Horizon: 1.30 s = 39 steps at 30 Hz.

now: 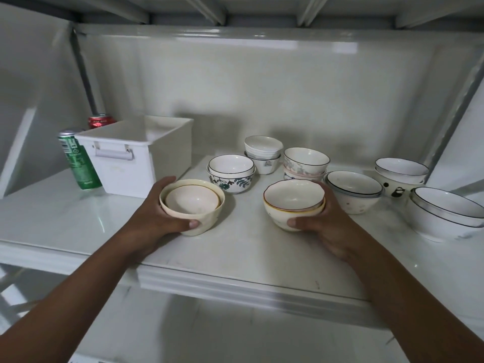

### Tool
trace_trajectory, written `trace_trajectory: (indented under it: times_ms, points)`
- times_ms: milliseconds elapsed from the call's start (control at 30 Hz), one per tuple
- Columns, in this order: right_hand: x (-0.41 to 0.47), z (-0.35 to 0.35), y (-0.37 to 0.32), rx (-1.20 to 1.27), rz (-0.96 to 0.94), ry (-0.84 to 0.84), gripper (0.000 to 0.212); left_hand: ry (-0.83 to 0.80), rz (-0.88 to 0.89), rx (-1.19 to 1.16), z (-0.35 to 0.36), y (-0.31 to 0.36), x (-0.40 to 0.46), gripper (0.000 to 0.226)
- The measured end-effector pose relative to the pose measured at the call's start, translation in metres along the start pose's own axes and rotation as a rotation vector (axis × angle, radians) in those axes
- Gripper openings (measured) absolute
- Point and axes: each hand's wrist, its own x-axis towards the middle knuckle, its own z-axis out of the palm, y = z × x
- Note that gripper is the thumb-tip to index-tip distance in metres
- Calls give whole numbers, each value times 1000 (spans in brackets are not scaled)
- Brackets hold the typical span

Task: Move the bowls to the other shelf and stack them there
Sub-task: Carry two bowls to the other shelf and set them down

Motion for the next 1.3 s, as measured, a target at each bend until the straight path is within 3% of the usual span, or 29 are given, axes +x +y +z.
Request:
trace_trajectory:
  times_ms: [133,333,567,700,767,900,1033,1167,1300]
  points:
    - [1,1,-3,37,31,20,101,23,51,80,-1,0,1,112]
    - [-9,22,-11,125,64,57,73,-11,17,-156,3,5,-2,113]
    - [-23,30,-27,133,9,120,82,-42,59,-148,19,16,2,114]
    - [-42,23,-46,114,-3,182,88,-90,102,-208,40,28,5,104]
    - [-55,15,-56,82,-4,202,98,-131,106,-291,56,35,7,102]
    - [-84,-3,-76,7,-24,327,92,-254,109,-396,89,48,9,107]
    - [-123,-20,-95,-60,-14,437,95,-409,121,-440,124,58,6,96]
    - [-171,-36,-114,-94,1,574,95,-559,69,-496,164,67,0,114]
    - [-222,-53,-127,-85,-15,722,85,-675,51,-520,202,80,-13,116]
